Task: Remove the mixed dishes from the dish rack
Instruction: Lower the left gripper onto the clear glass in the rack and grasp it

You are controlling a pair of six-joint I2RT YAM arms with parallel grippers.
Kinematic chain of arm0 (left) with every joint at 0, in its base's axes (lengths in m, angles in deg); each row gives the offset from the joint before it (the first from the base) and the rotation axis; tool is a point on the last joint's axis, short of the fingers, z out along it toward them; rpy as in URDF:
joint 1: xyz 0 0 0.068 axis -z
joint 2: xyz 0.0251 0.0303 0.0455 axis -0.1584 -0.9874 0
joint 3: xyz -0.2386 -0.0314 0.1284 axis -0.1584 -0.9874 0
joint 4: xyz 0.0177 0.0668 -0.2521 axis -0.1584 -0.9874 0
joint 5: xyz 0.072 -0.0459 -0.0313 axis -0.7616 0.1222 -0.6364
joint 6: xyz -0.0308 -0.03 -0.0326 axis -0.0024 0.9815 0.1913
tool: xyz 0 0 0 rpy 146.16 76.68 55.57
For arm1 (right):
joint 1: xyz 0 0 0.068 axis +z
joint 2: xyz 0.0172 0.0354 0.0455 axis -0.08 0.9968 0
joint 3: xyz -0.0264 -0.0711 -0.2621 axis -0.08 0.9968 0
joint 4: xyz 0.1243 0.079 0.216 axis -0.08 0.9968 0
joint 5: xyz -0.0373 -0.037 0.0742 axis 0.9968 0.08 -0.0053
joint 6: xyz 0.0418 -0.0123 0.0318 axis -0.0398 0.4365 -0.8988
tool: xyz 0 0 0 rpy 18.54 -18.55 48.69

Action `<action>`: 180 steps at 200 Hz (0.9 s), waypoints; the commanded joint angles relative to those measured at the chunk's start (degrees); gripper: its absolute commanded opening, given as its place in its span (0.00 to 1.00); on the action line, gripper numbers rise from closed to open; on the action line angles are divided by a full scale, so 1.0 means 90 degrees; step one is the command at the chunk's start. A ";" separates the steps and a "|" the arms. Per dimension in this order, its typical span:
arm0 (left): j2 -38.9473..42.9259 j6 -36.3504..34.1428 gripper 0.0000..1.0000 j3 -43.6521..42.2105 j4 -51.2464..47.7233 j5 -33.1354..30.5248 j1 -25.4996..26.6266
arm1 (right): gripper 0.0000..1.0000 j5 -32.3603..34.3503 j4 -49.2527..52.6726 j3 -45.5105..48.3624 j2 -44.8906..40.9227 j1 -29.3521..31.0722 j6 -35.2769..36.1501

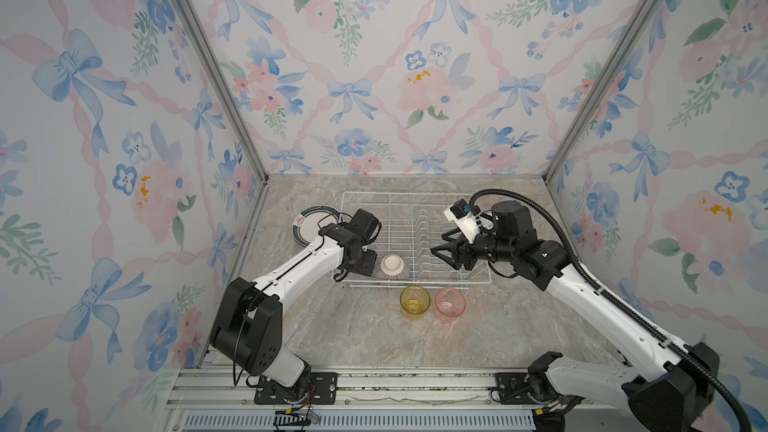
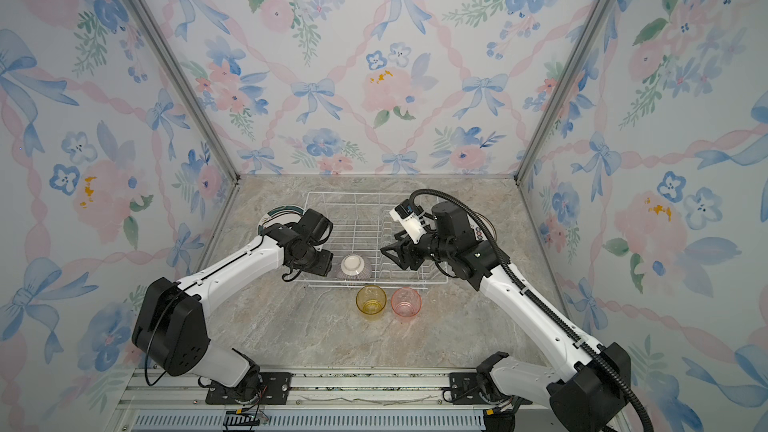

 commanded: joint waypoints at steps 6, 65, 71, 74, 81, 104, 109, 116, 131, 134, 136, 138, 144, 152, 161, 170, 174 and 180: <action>-0.0202 -0.0110 0.49 -0.0059 -0.0144 0.0152 -0.0055 | 0.64 -0.0090 -0.0115 0.0109 -0.0055 -0.0071 -0.0062; -0.0081 -0.0241 0.38 0.0090 -0.0185 0.0125 -0.0076 | 0.64 -0.0226 -0.0239 0.0111 0.0102 -0.0089 -0.0174; -0.0061 -0.0255 0.37 0.0119 -0.0184 0.0110 -0.0076 | 0.64 -0.0249 -0.0263 0.0111 0.0122 -0.0091 -0.0194; -0.0053 -0.0257 0.37 0.0131 -0.0184 0.0108 -0.0072 | 0.64 -0.0261 -0.0285 0.0114 0.0122 -0.0091 -0.0206; -0.0019 -0.0271 0.36 0.0165 -0.0183 0.0114 -0.0074 | 0.63 -0.0289 -0.0319 0.0113 0.0148 -0.0090 -0.0235; 0.0066 -0.0332 0.34 0.0341 -0.0261 0.0109 -0.0077 | 0.63 -0.0553 -0.0491 0.0103 0.0274 -0.0100 -0.0404; 0.0081 -0.0343 0.33 0.0377 -0.0290 0.0109 -0.0075 | 0.63 -0.0617 -0.0522 0.0088 0.0315 -0.0100 -0.0432; 0.0112 -0.0354 0.33 0.0430 -0.0313 0.0097 -0.0077 | 0.63 -0.0712 -0.0551 0.0076 0.0359 -0.0101 -0.0463; 0.0192 -0.0384 0.33 0.0519 -0.0383 0.0124 -0.0078 | 0.63 -0.0779 -0.0607 0.0057 0.0413 -0.0100 -0.0537; 0.0211 -0.0384 0.33 0.0538 -0.0403 0.0117 -0.0077 | 0.63 -0.0799 -0.0606 0.0047 0.0422 -0.0100 -0.0542; 0.0220 -0.0389 0.34 0.0549 -0.0413 0.0122 -0.0077 | 0.63 -0.0807 -0.0621 0.0046 0.0429 -0.0100 -0.0546; 0.0237 -0.0392 0.33 0.0559 -0.0425 0.0116 -0.0072 | 0.63 -0.0812 -0.0619 0.0046 0.0433 -0.0100 -0.0550; 0.0284 -0.0410 0.33 0.0594 -0.0443 0.0115 -0.0077 | 0.63 -0.0836 -0.0642 0.0045 0.0444 -0.0100 -0.0578; 0.0342 -0.0431 0.34 0.0663 -0.0489 0.0132 -0.0072 | 0.63 -0.0924 -0.0688 0.0046 0.0454 -0.0110 -0.0607; 0.0402 -0.0465 0.33 0.0748 -0.0530 0.0172 -0.0075 | 0.63 -0.1077 -0.0775 0.0065 0.0483 -0.0134 -0.0678; 0.0472 -0.0490 0.33 0.0836 -0.0533 0.0250 -0.0077 | 0.63 -0.1236 -0.0913 0.0092 0.0509 -0.0162 -0.0794; 0.0502 -0.0514 0.33 0.0873 -0.0533 0.0292 -0.0077 | 0.63 -0.1329 -0.0983 0.0114 0.0513 -0.0180 -0.0855; 0.0549 -0.0529 0.33 0.0933 -0.0534 0.0356 -0.0082 | 0.63 -0.1478 -0.1077 0.0138 0.0531 -0.0214 -0.0926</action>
